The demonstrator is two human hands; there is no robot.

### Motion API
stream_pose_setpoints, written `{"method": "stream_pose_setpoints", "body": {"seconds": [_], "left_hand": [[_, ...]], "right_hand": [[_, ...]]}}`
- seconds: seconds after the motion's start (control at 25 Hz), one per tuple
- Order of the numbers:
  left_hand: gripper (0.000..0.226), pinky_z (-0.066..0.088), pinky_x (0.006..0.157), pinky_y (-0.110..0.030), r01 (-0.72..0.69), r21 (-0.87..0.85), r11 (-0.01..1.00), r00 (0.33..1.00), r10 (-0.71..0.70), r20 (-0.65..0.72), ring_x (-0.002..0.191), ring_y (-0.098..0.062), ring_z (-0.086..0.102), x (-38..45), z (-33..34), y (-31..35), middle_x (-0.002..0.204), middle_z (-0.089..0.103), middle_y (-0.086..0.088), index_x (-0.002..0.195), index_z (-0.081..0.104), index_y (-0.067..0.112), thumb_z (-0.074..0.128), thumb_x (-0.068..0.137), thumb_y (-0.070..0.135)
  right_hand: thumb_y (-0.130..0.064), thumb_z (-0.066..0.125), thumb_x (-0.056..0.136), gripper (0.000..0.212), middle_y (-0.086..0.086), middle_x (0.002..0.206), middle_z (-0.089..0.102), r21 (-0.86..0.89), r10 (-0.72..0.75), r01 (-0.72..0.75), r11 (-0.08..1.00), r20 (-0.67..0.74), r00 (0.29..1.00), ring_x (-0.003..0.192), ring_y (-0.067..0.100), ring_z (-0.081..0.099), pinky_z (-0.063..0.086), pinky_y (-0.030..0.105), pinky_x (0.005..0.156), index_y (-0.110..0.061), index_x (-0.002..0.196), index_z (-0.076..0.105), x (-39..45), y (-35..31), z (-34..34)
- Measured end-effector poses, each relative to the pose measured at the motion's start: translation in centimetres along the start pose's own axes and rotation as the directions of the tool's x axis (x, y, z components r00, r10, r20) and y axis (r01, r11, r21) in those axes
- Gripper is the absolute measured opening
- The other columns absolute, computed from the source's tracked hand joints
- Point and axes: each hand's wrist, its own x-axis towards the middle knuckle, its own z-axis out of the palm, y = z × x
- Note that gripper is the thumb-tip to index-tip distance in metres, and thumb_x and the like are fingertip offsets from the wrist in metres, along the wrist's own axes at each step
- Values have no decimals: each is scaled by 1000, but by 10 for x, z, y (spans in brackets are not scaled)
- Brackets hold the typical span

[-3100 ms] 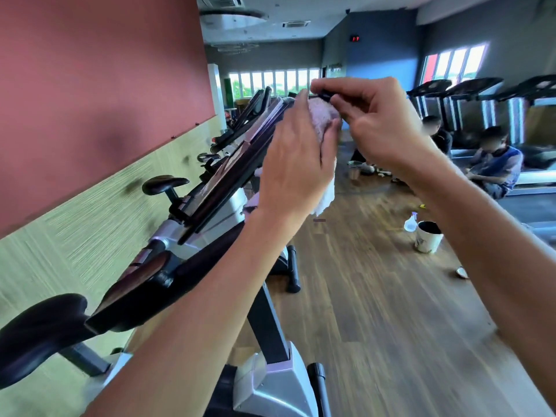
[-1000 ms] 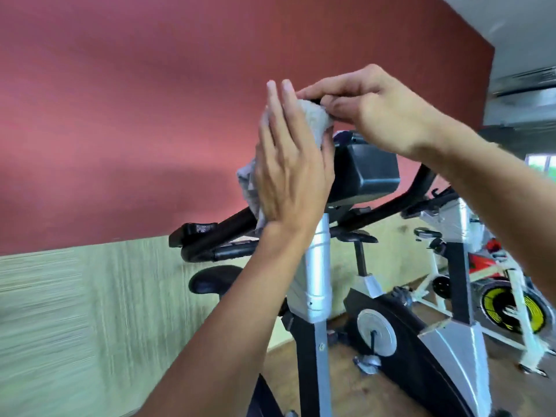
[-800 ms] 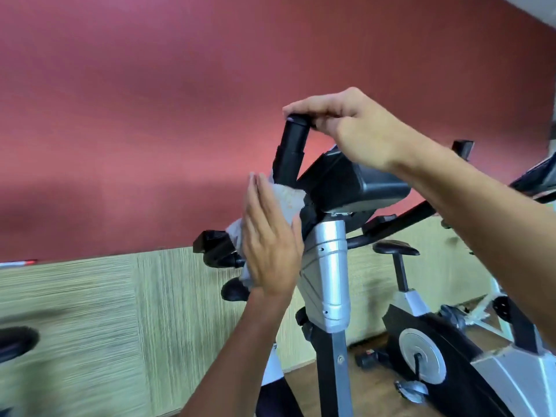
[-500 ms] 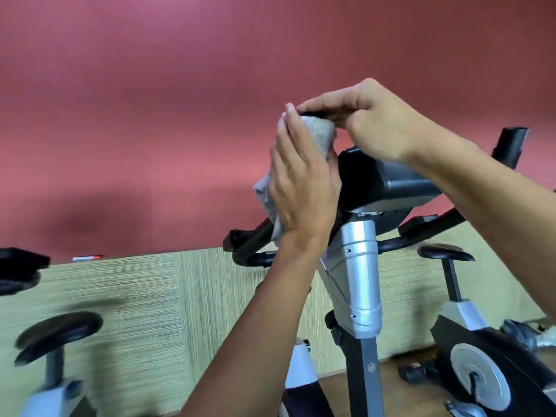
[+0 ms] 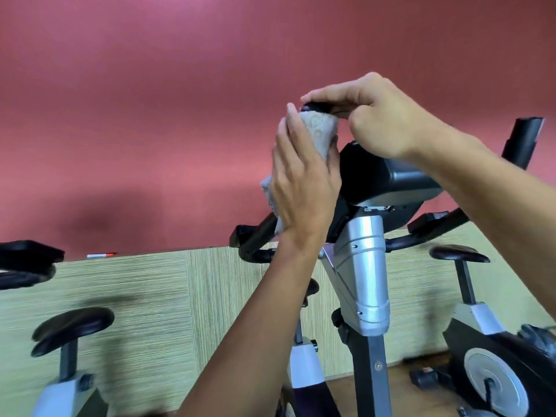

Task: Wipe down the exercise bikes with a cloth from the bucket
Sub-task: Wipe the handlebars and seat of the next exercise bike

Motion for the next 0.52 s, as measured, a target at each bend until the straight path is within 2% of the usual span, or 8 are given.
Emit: {"method": "stream_pose_setpoints", "body": {"seconds": [0.08, 0.16, 0.28, 0.4, 0.44, 0.52], "left_hand": [[62, 59, 92, -37, -26, -12, 1000, 1000, 26, -10, 124, -27, 61, -29, -5, -24, 139, 57, -17, 149, 38, 0, 50, 103, 40], [60, 61, 87, -39, -23, -80, 997, 999, 25, 20, 121, -28, 63, -45, -9, -39, 135, 60, -18, 147, 38, 2, 43, 105, 44], [61, 61, 78, -38, 7, -135, 991, 999, -3, 34, 116, -28, 65, -21, -7, -25, 131, 62, -14, 145, 45, 2, 52, 98, 39], [62, 59, 82, -38, -71, -147, 987, 997, 67, -27, 116, -30, 64, -16, 2, -28, 133, 61, -16, 144, 47, -1, 60, 94, 34], [60, 61, 84, -39, -107, -149, 983, 993, 98, -64, 115, -30, 65, -28, 4, -37, 132, 61, -18, 144, 47, -2, 62, 96, 31], [59, 61, 81, -43, -136, -197, 971, 989, 121, -85, 114, -29, 65, -57, 6, -66, 128, 61, -21, 143, 43, 0, 62, 98, 33]], "right_hand": [[-7, 25, 59, 86, -3, 135, 64, -43, 13, -14, 999, -10, 1000, 130, 7, 56, 39, 31, 117, -16, 135, 64, -4, -3, 1], [-7, 23, 60, 87, 1, 137, 63, -93, 11, -15, 996, -46, 999, 127, 16, 59, 41, 37, 116, -18, 137, 62, -6, -7, 4], [-9, 24, 62, 84, 10, 131, 66, -231, -64, 42, 972, -85, 994, 118, 34, 62, 46, 44, 109, -14, 139, 59, -11, -6, 13], [-16, 24, 69, 79, 15, 138, 59, -372, -170, 125, 920, -90, 981, 130, 34, 52, 37, 37, 114, -4, 142, 52, -16, -3, 28], [-20, 22, 71, 79, 16, 143, 54, -438, -230, 178, 881, -68, 971, 136, 34, 47, 32, 36, 118, -1, 142, 50, -20, -6, 29], [-22, 23, 75, 75, 16, 149, 49, -631, -351, 303, 714, 51, 935, 145, 34, 37, 19, 40, 123, 0, 141, 52, -29, -4, 39]]}}
